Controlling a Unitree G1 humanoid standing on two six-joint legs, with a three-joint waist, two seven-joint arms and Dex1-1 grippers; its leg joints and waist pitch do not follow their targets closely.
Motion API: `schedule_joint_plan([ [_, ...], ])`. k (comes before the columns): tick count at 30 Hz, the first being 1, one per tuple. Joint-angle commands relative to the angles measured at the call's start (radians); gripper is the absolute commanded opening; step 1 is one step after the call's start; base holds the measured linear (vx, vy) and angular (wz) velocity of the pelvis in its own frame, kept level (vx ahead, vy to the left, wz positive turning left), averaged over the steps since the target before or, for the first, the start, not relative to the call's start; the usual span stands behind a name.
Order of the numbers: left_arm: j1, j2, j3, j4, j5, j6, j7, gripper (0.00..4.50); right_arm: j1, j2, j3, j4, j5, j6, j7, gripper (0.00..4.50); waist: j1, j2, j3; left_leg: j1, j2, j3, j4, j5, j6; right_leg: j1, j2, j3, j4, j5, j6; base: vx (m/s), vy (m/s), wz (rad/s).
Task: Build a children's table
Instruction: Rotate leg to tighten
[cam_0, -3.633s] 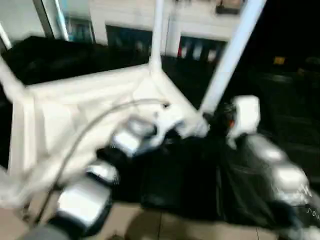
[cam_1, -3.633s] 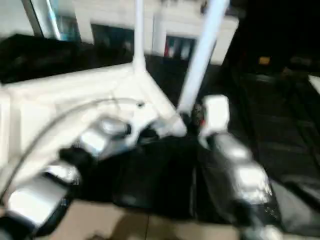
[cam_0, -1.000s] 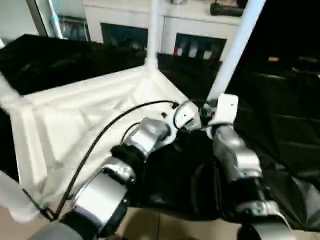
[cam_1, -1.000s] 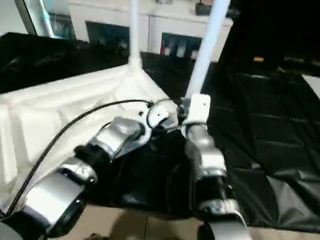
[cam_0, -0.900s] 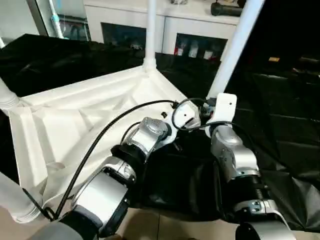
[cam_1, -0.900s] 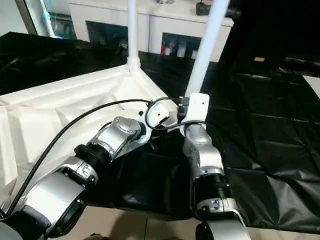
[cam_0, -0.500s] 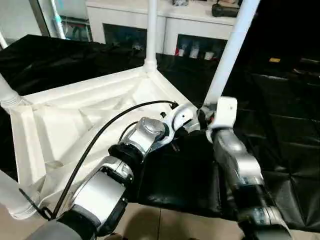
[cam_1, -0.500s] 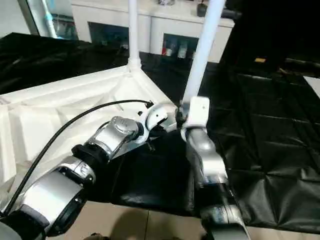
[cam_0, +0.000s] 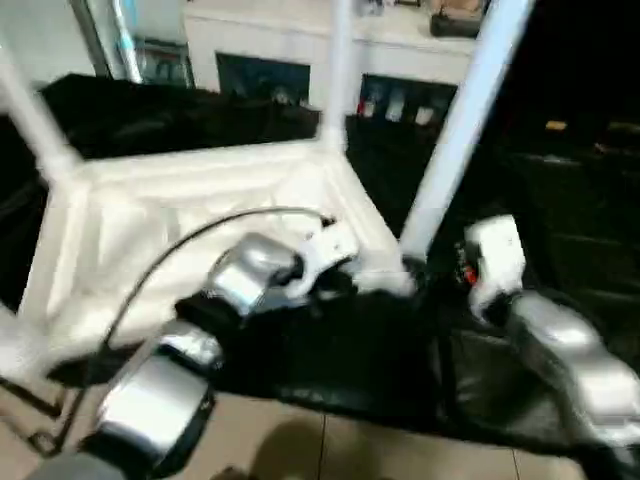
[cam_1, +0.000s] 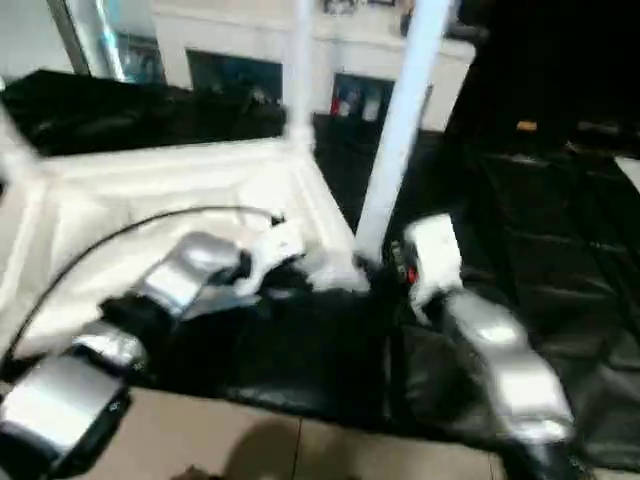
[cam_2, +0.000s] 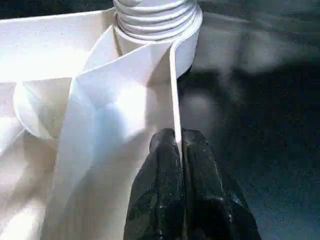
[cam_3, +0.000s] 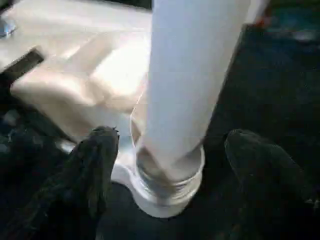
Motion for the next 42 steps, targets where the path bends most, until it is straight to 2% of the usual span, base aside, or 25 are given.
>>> schedule_joint_plan([
  [1,0.014,0.022,-0.047,-0.057,-0.012,-0.05,-0.135,0.0,0.035,-0.066,0.01,-0.046,0.028,0.001,0.129,3.73,0.005,-0.003,-0.061,0.027,0.032,-0.005,-0.079,-0.306,0.023,0.039,-0.051,0.025,-0.083,-0.227,-0.196,0.0,0.0,0.0],
  [3,0.017,0.036,-0.056,-0.068,-0.011,-0.054,-0.168,0.0,0.053,-0.095,0.016,-0.06,0.029,-0.007,0.17,3.73,0.009,-0.002,-0.061,0.028,0.03,-0.004,-0.08,-0.32,0.016,0.032,-0.052,0.023,-0.083,-0.253,-0.197,0.0,0.0,0.0],
  [6,0.035,0.067,-0.069,-0.126,-0.013,-0.045,-0.246,0.0,0.056,-0.123,0.04,-0.059,0.017,-0.007,0.201,3.73,0.011,-0.002,-0.061,0.026,0.033,-0.006,-0.083,-0.313,0.008,0.031,-0.054,0.023,-0.082,-0.262,-0.192,0.0,0.0,0.0],
  [7,0.038,0.069,-0.069,-0.136,-0.012,-0.044,-0.249,0.0,0.052,-0.124,0.049,-0.052,0.009,-0.014,0.203,3.73,0.01,-0.005,-0.062,0.026,0.032,-0.005,-0.082,-0.309,0.008,0.031,-0.053,0.022,-0.081,-0.255,-0.194,0.0,0.0,0.0],
  [9,0.042,0.072,-0.067,-0.149,-0.011,-0.044,-0.245,0.0,0.041,-0.121,0.064,-0.037,-0.003,-0.024,0.204,3.73,0.01,-0.003,-0.063,0.027,0.033,-0.005,-0.081,-0.297,0.006,0.029,-0.053,0.022,-0.078,-0.237,-0.199,0.0,0.0,0.0],
  [16,0.053,0.076,-0.067,-0.171,-0.004,-0.034,-0.237,0.0,-0.021,-0.088,0.128,0.059,-0.075,-0.084,0.217,3.73,0.009,-0.006,-0.064,0.022,0.029,-0.003,-0.079,-0.277,0.007,0.03,-0.053,0.02,-0.076,-0.224,-0.202,0.0,0.0,0.0],
  [19,0.059,0.075,-0.065,-0.182,0.0,-0.027,-0.228,0.0,-0.046,-0.079,0.144,0.093,-0.089,-0.1,0.216,3.36,0.01,-0.009,-0.065,0.022,0.03,-0.002,-0.076,-0.262,0.012,0.031,-0.052,0.021,-0.073,-0.198,-0.207,0.0,0.0,0.0],
  [21,0.061,0.074,-0.065,-0.183,-0.001,-0.024,-0.225,0.0,-0.056,-0.071,0.14,0.103,-0.085,-0.104,0.212,3.33,0.011,-0.009,-0.066,0.022,0.029,-0.001,-0.075,-0.249,0.018,0.033,-0.052,0.02,-0.071,-0.182,-0.21,0.0,0.0,0.0],
  [24,0.063,0.074,-0.065,-0.186,-0.001,-0.02,-0.222,0.0,-0.063,-0.07,0.141,0.116,-0.087,-0.112,0.227,2.95,0.009,-0.009,-0.065,0.022,0.028,-0.001,-0.076,-0.259,0.018,0.033,-0.052,0.02,-0.073,-0.2,-0.207,0.0,0.0,0.0],
  [27,0.066,0.074,-0.065,-0.191,0.0,-0.017,-0.22,0.0,-0.065,-0.072,0.142,0.128,-0.089,-0.12,0.236,2.76,0.008,-0.007,-0.065,0.023,0.029,-0.002,-0.077,-0.269,0.016,0.032,-0.053,0.021,-0.075,-0.221,-0.203,0.0,0.0,0.0],
  [31,0.067,0.078,-0.063,-0.192,0.0,-0.016,-0.221,0.0,-0.067,-0.074,0.143,0.136,-0.095,-0.127,0.242,2.66,0.008,-0.007,-0.066,0.022,0.029,-0.002,-0.076,-0.255,0.017,0.033,-0.051,0.02,-0.072,-0.191,-0.207,0.0,0.0,0.0],
  [35,0.063,0.082,-0.052,-0.183,0.004,-0.009,-0.192,0.0,-0.075,-0.043,0.122,0.153,-0.093,-0.105,0.204,2.62,0.006,-0.007,-0.067,0.022,0.028,-0.001,-0.075,-0.254,0.021,0.034,-0.051,0.02,-0.071,-0.184,-0.213,0.0,0.0,0.0],
  [38,0.03,0.047,-0.006,-0.122,0.011,0.016,-0.052,0.0,-0.113,0.041,0.073,0.224,-0.104,-0.058,0.052,2.61,-0.001,-0.006,-0.066,0.023,0.026,-0.001,-0.077,-0.276,-0.002,0.029,-0.048,0.018,-0.073,-0.226,-0.212,0.0,0.0,0.0],
  [39,0.003,0.028,0.016,-0.075,0.028,0.049,0.056,0.0,-0.143,0.111,0.031,0.269,-0.103,-0.037,-0.062,2.61,-0.006,-0.007,-0.066,0.024,0.021,-0.001,-0.076,-0.289,-0.011,0.025,-0.048,0.018,-0.078,-0.261,-0.204,0.0,0.0,0.0],
  [41,-0.008,0.023,0.023,-0.057,0.036,0.06,0.095,0.0,-0.157,0.14,0.015,0.286,-0.103,-0.029,-0.11,2.61,-0.015,-0.005,-0.068,0.021,0.021,-0.005,-0.079,-0.29,-0.029,0.028,-0.049,0.016,-0.079,-0.281,-0.19,0.0,0.0,0.0],
  [42,-0.03,0.009,0.044,-0.023,0.047,0.086,0.197,0.0,-0.189,0.198,-0.01,0.321,-0.108,-0.013,-0.203,2.61,-0.018,-0.006,-0.07,0.02,0.02,-0.006,-0.078,-0.28,-0.03,0.029,-0.048,0.017,-0.077,-0.262,-0.187,0.0,0.0,0.0],
])
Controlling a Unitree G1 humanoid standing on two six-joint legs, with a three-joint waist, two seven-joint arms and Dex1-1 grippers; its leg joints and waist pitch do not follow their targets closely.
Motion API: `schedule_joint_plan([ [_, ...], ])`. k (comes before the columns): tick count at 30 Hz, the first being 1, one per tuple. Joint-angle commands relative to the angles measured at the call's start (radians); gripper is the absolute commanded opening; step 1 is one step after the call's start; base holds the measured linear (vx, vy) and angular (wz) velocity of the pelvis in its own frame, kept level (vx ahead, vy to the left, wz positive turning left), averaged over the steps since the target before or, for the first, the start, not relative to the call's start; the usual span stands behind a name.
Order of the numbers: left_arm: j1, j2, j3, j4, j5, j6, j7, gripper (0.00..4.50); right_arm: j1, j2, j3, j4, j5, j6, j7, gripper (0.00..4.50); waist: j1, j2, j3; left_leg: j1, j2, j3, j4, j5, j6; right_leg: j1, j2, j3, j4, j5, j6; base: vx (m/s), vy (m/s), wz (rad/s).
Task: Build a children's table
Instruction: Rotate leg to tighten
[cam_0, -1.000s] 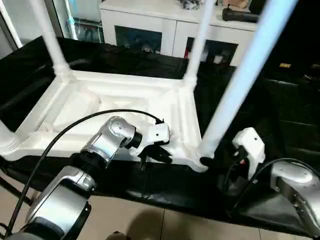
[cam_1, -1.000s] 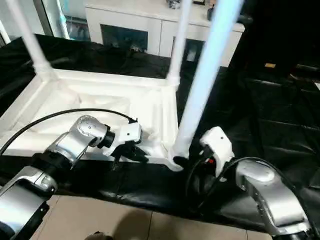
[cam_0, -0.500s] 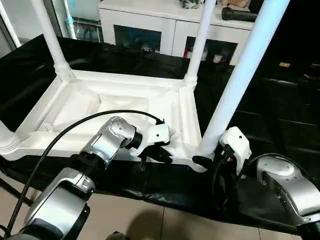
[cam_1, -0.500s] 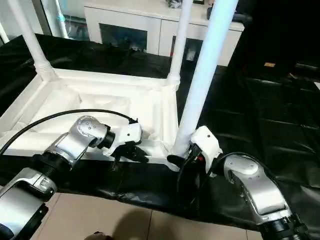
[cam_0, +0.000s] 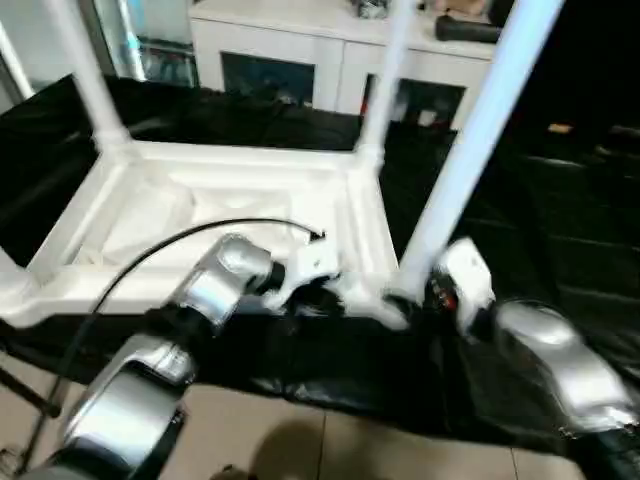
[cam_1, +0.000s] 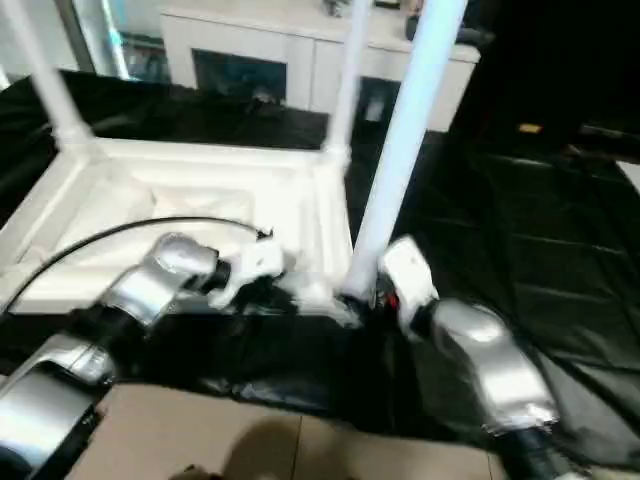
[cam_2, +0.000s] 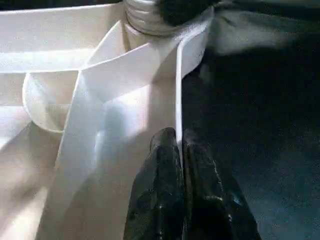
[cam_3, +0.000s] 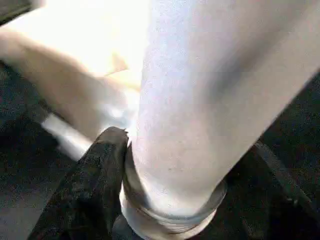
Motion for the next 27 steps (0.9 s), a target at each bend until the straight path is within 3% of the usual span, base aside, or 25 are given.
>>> schedule_joint_plan([
  [1,-0.044,-0.006,0.055,0.032,0.019,0.048,0.161,0.0,-0.037,0.049,-0.058,0.053,-0.003,0.036,-0.142,2.6,-0.002,-0.002,-0.071,0.019,0.019,-0.008,-0.078,-0.269,-0.029,0.037,-0.046,0.016,-0.074,-0.246,-0.183,0.0,0.0,0.0],
  [4,-0.058,-0.036,0.081,0.044,0.018,0.111,0.263,0.0,-0.092,0.141,-0.074,0.115,-0.027,0.043,-0.288,2.48,-0.007,0.001,-0.077,0.018,0.017,-0.005,-0.073,-0.192,-0.013,0.042,-0.043,0.016,-0.066,-0.122,-0.207,0.0,0.0,0.0],
  [8,-0.085,-0.092,0.107,0.085,0.02,0.153,0.391,0.0,-0.17,0.263,-0.1,0.22,-0.052,0.05,-0.458,2.48,-0.018,0.003,-0.078,0.017,0.014,-0.001,-0.069,-0.144,0.003,0.04,-0.041,0.019,-0.056,-0.035,-0.235,0.0,0.0,0.0],
  [12,-0.111,-0.13,0.121,0.133,0.013,0.149,0.471,0.0,-0.225,0.333,-0.088,0.294,-0.075,0.04,-0.527,2.48,-0.014,0.004,-0.077,0.022,0.015,-0.001,-0.071,-0.145,0.003,0.047,-0.04,0.018,-0.059,-0.02,-0.228,0.0,0.0,0.0],
  [13,-0.111,-0.13,0.121,0.133,0.012,0.149,0.471,0.0,-0.226,0.333,-0.087,0.294,-0.075,0.04,-0.527,2.48,-0.013,0.004,-0.077,0.024,0.015,0.0,-0.071,-0.146,0.004,0.046,-0.039,0.018,-0.059,-0.016,-0.227,0.0,0.0,0.0],
  [14,-0.112,-0.137,0.123,0.129,0.009,0.152,0.476,0.0,-0.232,0.343,-0.074,0.301,-0.075,0.03,-0.515,2.48,-0.012,-0.002,-0.076,0.023,0.016,0.0,-0.07,-0.147,0.011,0.048,-0.041,0.018,-0.058,-0.009,-0.224,0.0,0.0,0.0],
  [20,-0.104,-0.132,0.121,0.113,0.009,0.151,0.456,0.0,-0.231,0.348,-0.075,0.282,-0.07,-0.004,-0.471,2.48,-0.011,0.004,-0.074,0.023,0.017,-0.001,-0.073,-0.176,0.008,0.047,-0.042,0.018,-0.064,-0.06,-0.211,0.0,0.0,0.0],
  [21,-0.1,-0.125,0.116,0.116,0.01,0.133,0.438,0.0,-0.224,0.332,-0.063,0.257,-0.078,-0.019,-0.439,2.83,-0.012,0.005,-0.074,0.023,0.016,0.0,-0.073,-0.176,0.008,0.047,-0.042,0.019,-0.064,-0.051,-0.211,0.0,0.0,0.0],
  [23,-0.096,-0.114,0.111,0.117,0.012,0.124,0.423,0.0,-0.206,0.307,-0.053,0.204,-0.074,-0.022,-0.399,2.83,-0.012,0.002,-0.075,0.022,0.017,0.0,-0.072,-0.177,0.011,0.049,-0.041,0.018,-0.063,-0.04,-0.212,0.0,0.0,0.0],
  [24,-0.094,-0.111,0.109,0.116,0.013,0.123,0.419,0.0,-0.199,0.298,-0.051,0.186,-0.072,-0.021,-0.39,3.2,-0.01,0.002,-0.074,0.02,0.016,-0.001,-0.074,-0.176,0.019,0.051,-0.041,0.018,-0.063,-0.034,-0.209,0.0,0.0,0.0],
  [26,-0.09,-0.104,0.108,0.112,0.014,0.121,0.412,0.0,-0.183,0.28,-0.047,0.146,-0.066,-0.009,-0.369,3.22,-0.02,0.002,-0.073,0.012,0.016,-0.007,-0.077,-0.17,0.019,0.058,-0.041,0.016,-0.061,-0.032,-0.201,0.0,0.0,0.0],
  [27,-0.086,-0.098,0.108,0.108,0.015,0.119,0.407,0.0,-0.166,0.258,-0.041,0.104,-0.061,0.002,-0.345,3.26,-0.022,0.002,-0.074,0.016,0.016,-0.005,-0.074,-0.174,0.02,0.054,-0.041,0.017,-0.063,-0.036,-0.205,0.0,0.0,0.0],
])
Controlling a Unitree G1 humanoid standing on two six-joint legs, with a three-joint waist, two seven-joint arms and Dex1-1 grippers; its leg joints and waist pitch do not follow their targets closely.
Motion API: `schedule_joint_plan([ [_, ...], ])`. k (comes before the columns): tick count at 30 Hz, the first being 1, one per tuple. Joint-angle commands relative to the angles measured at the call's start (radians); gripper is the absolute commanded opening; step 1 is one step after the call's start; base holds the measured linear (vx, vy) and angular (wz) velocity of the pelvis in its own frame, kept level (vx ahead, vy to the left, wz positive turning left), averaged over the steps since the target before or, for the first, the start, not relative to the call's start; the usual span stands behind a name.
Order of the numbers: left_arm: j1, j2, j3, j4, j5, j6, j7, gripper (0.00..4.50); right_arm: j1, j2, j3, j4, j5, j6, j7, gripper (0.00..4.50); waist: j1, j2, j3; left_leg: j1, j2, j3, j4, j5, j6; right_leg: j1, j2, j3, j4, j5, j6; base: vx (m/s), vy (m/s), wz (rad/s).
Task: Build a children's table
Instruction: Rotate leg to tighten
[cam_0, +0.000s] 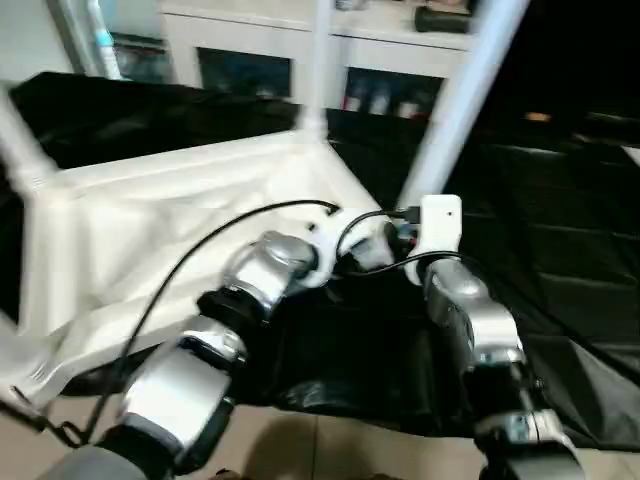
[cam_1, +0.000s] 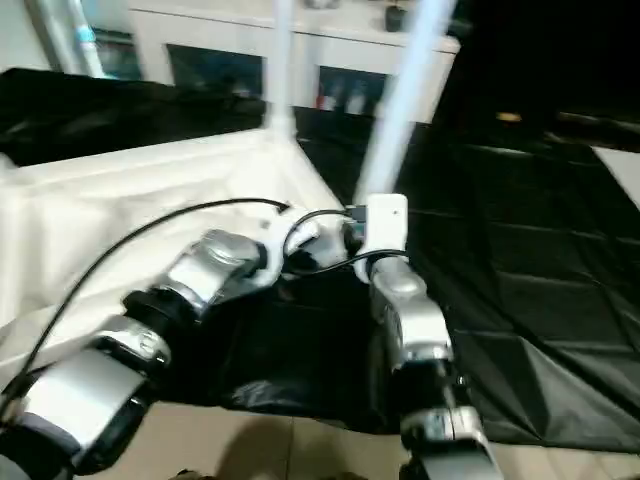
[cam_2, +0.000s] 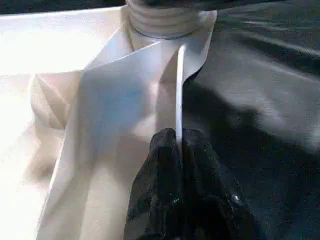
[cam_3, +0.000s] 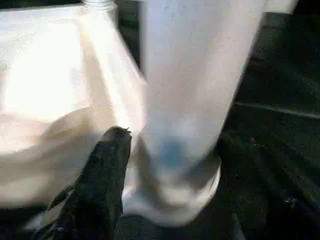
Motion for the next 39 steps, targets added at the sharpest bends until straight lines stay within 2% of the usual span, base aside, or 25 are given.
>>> schedule_joint_plan([
  [1,0.002,0.025,0.025,-0.026,0.014,-0.014,0.039,0.0,0.036,-0.05,0.033,-0.12,0.035,0.043,0.086,3.34,0.015,0.002,-0.075,0.023,0.016,-0.003,-0.071,-0.171,0.029,0.056,-0.044,0.017,-0.059,-0.022,-0.216,0.0,0.0,0.0],
  [2,0.005,0.03,0.024,-0.03,0.014,-0.016,0.034,0.0,0.048,-0.066,0.037,-0.149,0.041,0.053,0.105,3.49,0.016,0.002,-0.075,0.024,0.017,-0.002,-0.071,-0.166,0.035,0.056,-0.043,0.018,-0.058,-0.012,-0.22,0.0,0.0,0.0],
  [4,0.025,0.054,0.023,-0.059,0.011,-0.026,0.002,0.0,0.107,-0.163,0.054,-0.297,0.07,0.132,0.2,3.61,0.028,0.005,-0.074,0.025,0.02,-0.002,-0.07,-0.138,0.047,0.058,-0.041,0.019,-0.053,0.038,-0.228,0.0,0.0,0.0],
  [5,0.025,0.054,0.023,-0.059,0.011,-0.026,0.002,0.0,0.107,-0.163,0.054,-0.297,0.07,0.132,0.2,3.61,0.029,0.003,-0.074,0.025,0.02,-0.001,-0.07,-0.135,0.048,0.059,-0.04,0.019,-0.054,0.042,-0.228,0.0,0.0,0.0],
  [9,0.079,0.105,0.006,-0.139,-0.002,-0.029,-0.094,0.0,0.185,-0.302,0.03,-0.451,0.138,0.211,0.352,3.61,0.034,0.006,-0.07,0.028,0.022,-0.001,-0.072,-0.184,0.041,0.056,-0.043,0.021,-0.061,-0.028,-0.229,0.0,0.0,0.0],
  [10,0.1,0.128,-0.008,-0.172,-0.003,-0.046,-0.133,0.0,0.205,-0.342,0.026,-0.474,0.149,0.215,0.393,3.61,0.034,0.008,-0.068,0.028,0.024,-0.002,-0.076,-0.214,0.028,0.054,-0.043,0.021,-0.065,-0.069,-0.227,0.0,0.0,0.0],
  [11,0.107,0.134,-0.01,-0.184,-0.005,-0.048,-0.145,0.0,0.211,-0.355,0.026,-0.481,0.151,0.214,0.408,3.61,0.034,0.008,-0.068,0.028,0.024,-0.002,-0.076,-0.214,0.028,0.054,-0.043,0.021,-0.065,-0.069,-0.227,0.0,0.0,0.0],
  [12,0.14,0.168,-0.021,-0.241,-0.017,-0.067,-0.207,0.0,0.245,-0.417,0.03,-0.51,0.161,0.205,0.478,3.61,0.034,0.011,-0.066,0.028,0.025,-0.002,-0.077,-0.248,0.014,0.051,-0.044,0.022,-0.068,-0.109,-0.223,0.0,0.0,0.0],
  [13,0.16,0.188,-0.027,-0.279,-0.026,-0.051,-0.243,0.0,0.264,-0.445,0.032,-0.522,0.171,0.2,0.516,3.61,0.034,0.015,-0.064,0.029,0.026,-0.002,-0.079,-0.27,0.007,0.047,-0.044,0.022,-0.071,-0.142,-0.217,0.0,0.0,0.0],
  [15,0.181,0.214,-0.038,-0.315,-0.032,-0.057,-0.284,0.0,0.284,-0.473,0.037,-0.534,0.178,0.193,0.551,3.61,0.031,0.012,-0.064,0.028,0.025,-0.003,-0.08,-0.282,0.003,0.046,-0.044,0.022,-0.072,-0.165,-0.211,0.0,0.0,0.0],
  [16,0.214,0.253,-0.055,-0.378,-0.048,-0.054,-0.354,0.0,0.305,-0.5,0.044,-0.548,0.189,0.192,0.585,3.61,0.032,0.014,-0.064,0.029,0.028,-0.005,-0.082,-0.3,-0.003,0.044,-0.048,0.023,-0.073,-0.198,-0.207,0.0,0.0,0.0],
  [19,0.284,0.332,-0.098,-0.526,-0.085,-0.041,-0.503,0.0,0.318,-0.504,0.069,-0.534,0.179,0.166,0.608,3.61,0.026,0.016,-0.061,0.025,0.03,-0.006,-0.087,-0.307,-0.013,0.039,-0.047,0.022,-0.073,-0.221,-0.198,0.0,0.0,0.0],
  [20,0.297,0.344,-0.103,-0.552,-0.083,-0.036,-0.515,0.0,0.32,-0.504,0.077,-0.532,0.178,0.161,0.615,3.61,0.024,0.01,-0.061,0.03,0.031,-0.004,-0.086,-0.324,-0.017,0.033,-0.043,0.022,-0.074,-0.232,-0.199,0.0,0.0,0.0],
  [21,0.309,0.353,-0.103,-0.578,-0.078,-0.026,-0.519,0.0,0.321,-0.501,0.091,-0.524,0.171,0.147,0.622,3.61,0.025,0.012,-0.061,0.03,0.031,-0.005,-0.086,-0.323,-0.019,0.033,-0.044,0.021,-0.072,-0.234,-0.199,0.0,0.0,0.0],
  [22,0.314,0.355,-0.102,-0.588,-0.078,-0.02,-0.518,0.0,0.321,-0.5,0.1,-0.517,0.166,0.137,0.626,3.61,0.026,0.017,-0.059,0.033,0.031,-0.003,-0.086,-0.333,-0.022,0.028,-0.044,0.022,-0.074,-0.247,-0.196,0.0,0.0,0.0],
  [23,0.32,0.357,-0.1,-0.601,-0.079,-0.011,-0.518,0.0,0.321,-0.499,0.111,-0.507,0.158,0.123,0.632,3.61,0.027,0.013,-0.059,0.036,0.032,-0.001,-0.085,-0.339,-0.022,0.025,-0.043,0.022,-0.077,-0.256,-0.194,0.0,0.0,0.0],
  [24,0.332,0.363,-0.1,-0.632,-0.084,0.011,-0.524,0.0,0.309,-0.483,0.146,-0.456,0.125,0.066,0.645,3.61,0.034,0.013,-0.06,0.034,0.032,-0.002,-0.084,-0.336,-0.027,0.026,-0.047,0.023,-0.074,-0.268,-0.187,0.0,0.0,0.0],
  [25,0.335,0.366,-0.102,-0.639,-0.083,0.015,-0.525,0.0,0.297,-0.471,0.159,-0.428,0.12,0.046,0.657,3.61,0.032,0.014,-0.059,0.03,0.031,-0.003,-0.087,-0.337,-0.03,0.026,-0.047,0.022,-0.075,-0.274,-0.184,0.0,0.0,0.0],
  [28,0.338,0.372,-0.102,-0.648,-0.078,0.023,-0.513,0.0,0.272,-0.45,0.182,-0.377,0.11,0.016,0.684,3.61,0.033,0.009,-0.061,0.029,0.028,-0.002,-0.085,-0.333,-0.031,0.027,-0.044,0.022,-0.076,-0.271,-0.175,0.0,0.0,0.0],
  [29,0.338,0.373,-0.102,-0.649,-0.077,0.025,-0.509,0.0,0.263,-0.447,0.192,-0.362,0.1,0.008,0.688,3.61,0.031,0.006,-0.063,0.025,0.027,-0.004,-0.084,-0.312,-0.026,0.031,-0.045,0.02,-0.069,-0.25,-0.179,0.0,0.0,0.0],
  [30,0.34,0.377,-0.101,-0.657,-0.077,0.031,-0.508,0.0,0.255,-0.445,0.199,-0.348,0.094,0.002,0.692,3.61,0.033,0.008,-0.064,0.027,0.026,-0.001,-0.082,-0.293,-0.022,0.03,-0.044,0.022,-0.07,-0.228,-0.179,0.0,0.0,0.0],
  [31,0.341,0.377,-0.1,-0.658,-0.076,0.034,-0.508,0.0,0.25,-0.443,0.202,-0.342,0.093,0.002,0.695,3.61,0.033,0.005,-0.065,0.025,0.026,-0.001,-0.081,-0.272,-0.015,0.034,-0.044,0.021,-0.065,-0.2,-0.187,0.0,0.0,0.0],
  [34,0.344,0.381,-0.094,-0.669,-0.071,0.05,-0.504,0.0,0.216,-0.432,0.215,-0.284,0.081,-0.027,0.693,3.61,0.034,0.006,-0.066,0.026,0.025,0.001,-0.078,-0.246,-0.007,0.034,-0.043,0.02,-0.063,-0.167,-0.197,0.0,0.0,0.0],
  [38,0.348,0.385,-0.095,-0.671,-0.069,0.054,-0.507,0.0,0.182,-0.406,0.213,-0.213,0.08,-0.069,0.705,3.61,0.032,0.006,-0.067,0.026,0.024,0.002,-0.077,-0.246,-0.005,0.036,-0.042,0.02,-0.062,-0.165,-0.204,0.0,0.0,0.0],
  [39,0.348,0.387,-0.096,-0.67,-0.069,0.053,-0.508,0.0,0.175,-0.4,0.213,-0.199,0.079,-0.078,0.708,3.61,0.031,0.003,-0.068,0.025,0.023,0.002,-0.076,-0.245,-0.004,0.036,-0.042,0.019,-0.061,-0.165,-0.205,0.0,0.0,0.0],
])
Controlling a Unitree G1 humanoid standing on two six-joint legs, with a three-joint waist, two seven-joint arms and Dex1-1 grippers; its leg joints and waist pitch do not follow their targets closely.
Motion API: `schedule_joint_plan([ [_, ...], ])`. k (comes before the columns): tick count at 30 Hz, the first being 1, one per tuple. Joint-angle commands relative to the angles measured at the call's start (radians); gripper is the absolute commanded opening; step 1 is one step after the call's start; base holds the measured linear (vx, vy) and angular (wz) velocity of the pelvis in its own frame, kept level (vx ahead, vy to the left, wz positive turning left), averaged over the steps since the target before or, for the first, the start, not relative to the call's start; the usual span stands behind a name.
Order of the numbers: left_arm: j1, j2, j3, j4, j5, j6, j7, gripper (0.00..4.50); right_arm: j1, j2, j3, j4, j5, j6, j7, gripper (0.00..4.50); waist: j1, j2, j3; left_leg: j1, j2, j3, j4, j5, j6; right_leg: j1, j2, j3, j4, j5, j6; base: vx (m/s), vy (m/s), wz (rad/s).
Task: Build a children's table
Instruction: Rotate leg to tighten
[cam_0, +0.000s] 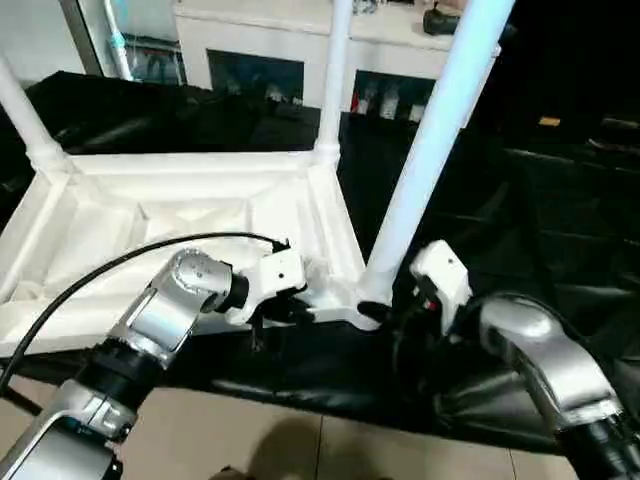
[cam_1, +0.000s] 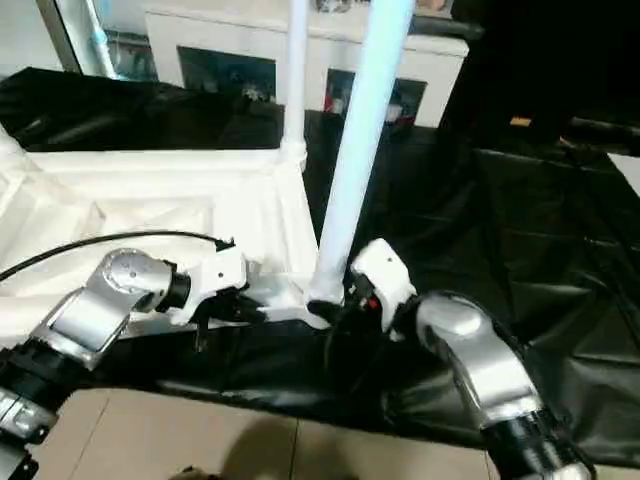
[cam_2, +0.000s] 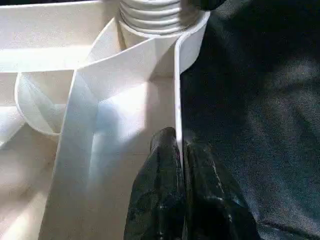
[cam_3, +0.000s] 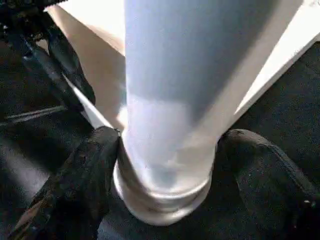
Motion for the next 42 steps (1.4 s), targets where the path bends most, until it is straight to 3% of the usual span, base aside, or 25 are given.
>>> schedule_joint_plan([
  [1,0.002,0.011,-0.012,-0.024,0.014,0.006,0.003,0.0,-0.018,-0.001,0.002,0.028,-0.025,-0.027,0.017,3.61,-0.001,0.003,-0.067,0.022,0.023,-0.001,-0.073,-0.239,-0.002,0.036,-0.04,0.02,-0.063,-0.158,-0.209,0.0,0.0,0.0],
  [8,0.003,0.014,-0.011,-0.028,0.015,0.017,0.009,0.0,-0.023,0.005,0.01,0.051,-0.021,-0.051,0.039,3.07,0.0,0.002,-0.069,0.022,0.022,0.0,-0.071,-0.22,0.007,0.039,-0.04,0.02,-0.06,-0.132,-0.216,0.0,0.0,0.0],
  [9,0.004,0.016,-0.011,-0.027,0.015,0.016,0.008,0.0,-0.025,0.009,0.01,0.057,-0.02,-0.057,0.039,2.87,0.0,-0.002,-0.068,0.023,0.022,0.0,-0.071,-0.223,0.008,0.038,-0.039,0.02,-0.061,-0.138,-0.217,0.0,0.0,0.0],
  [20,0.002,0.022,0.007,-0.016,0.012,0.038,0.031,0.0,-0.038,0.038,-0.001,0.098,-0.032,-0.071,0.024,2.72,-0.001,-0.002,-0.068,0.023,0.022,-0.001,-0.072,-0.238,0.003,0.036,-0.04,0.02,-0.062,-0.174,-0.211,0.0,0.0,0.0],
  [21,-0.002,0.011,0.024,-0.002,0.016,0.056,0.072,0.0,-0.043,0.063,-0.02,0.117,-0.042,-0.072,-0.037,2.72,-0.001,0.004,-0.067,0.024,0.022,-0.002,-0.073,-0.242,-0.002,0.035,-0.04,0.02,-0.061,-0.176,-0.212,0.0,0.0,0.0],
  [26,-0.03,-0.043,0.08,0.052,0.026,0.121,0.214,0.0,-0.046,0.202,-0.115,0.13,-0.041,0.025,-0.315,2.72,-0.012,0.0,-0.067,0.023,0.018,-0.003,-0.076,-0.269,-0.029,0.032,-0.039,0.02,-0.067,-0.235,-0.197,0.0,0.0,0.0],
  [32,-0.074,-0.1,0.103,0.106,0.042,0.169,0.326,0.0,-0.055,0.369,-0.157,0.155,-0.067,0.122,-0.576,2.69,-0.023,0.012,-0.071,0.025,0.016,-0.005,-0.076,-0.256,-0.054,0.03,-0.034,0.02,-0.063,-0.176,-0.191,0.0,0.0,0.0],
  [33,-0.107,-0.132,0.102,0.159,0.052,0.172,0.38,0.0,-0.094,0.42,-0.172,0.221,-0.082,0.134,-0.66,2.69,-0.025,0.014,-0.068,0.029,0.014,-0.005,-0.078,-0.284,-0.064,0.025,-0.033,0.02,-0.067,-0.201,-0.186,0.0,0.0,0.0],
  [35,-0.117,-0.14,0.1,0.175,0.056,0.171,0.393,0.0,-0.108,0.431,-0.176,0.241,-0.087,0.138,-0.683,2.69,-0.027,0.013,-0.068,0.03,0.014,-0.007,-0.08,-0.311,-0.075,0.026,-0.034,0.02,-0.069,-0.234,-0.173,0.0,0.0,0.0],
  [36,-0.159,-0.179,0.111,0.247,0.059,0.166,0.459,0.0,-0.163,0.469,-0.219,0.309,-0.08,0.134,-0.779,2.69,-0.026,0.016,-0.068,0.029,0.014,-0.008,-0.08,-0.311,-0.076,0.027,-0.035,0.021,-0.069,-0.233,-0.168,0.0,0.0,0.0],
  [38,-0.191,-0.206,0.117,0.298,0.059,0.156,0.501,0.0,-0.2,0.49,-0.246,0.349,-0.079,0.128,-0.838,2.69,-0.028,0.015,-0.07,0.035,0.012,-0.006,-0.078,-0.328,-0.085,0.02,-0.034,0.021,-0.072,-0.244,-0.158,0.0,0.0,0.0],
  [40,-0.209,-0.22,0.118,0.323,0.056,0.149,0.516,0.0,-0.218,0.498,-0.254,0.366,-0.086,0.128,-0.855,2.69,-0.023,0.013,-0.07,0.032,0.012,-0.007,-0.078,-0.316,-0.082,0.025,-0.035,0.021,-0.072,-0.224,-0.151,0.0,0.0,0.0],
  [42,-0.223,-0.228,0.118,0.342,0.053,0.144,0.522,0.0,-0.228,0.507,-0.259,0.375,-0.091,0.126,-0.86,2.69,-0.018,0.005,-0.073,0.026,0.012,-0.006,-0.077,-0.269,-0.068,0.032,-0.036,0.02,-0.065,-0.17,-0.154,0.0,0.0,0.0],
])
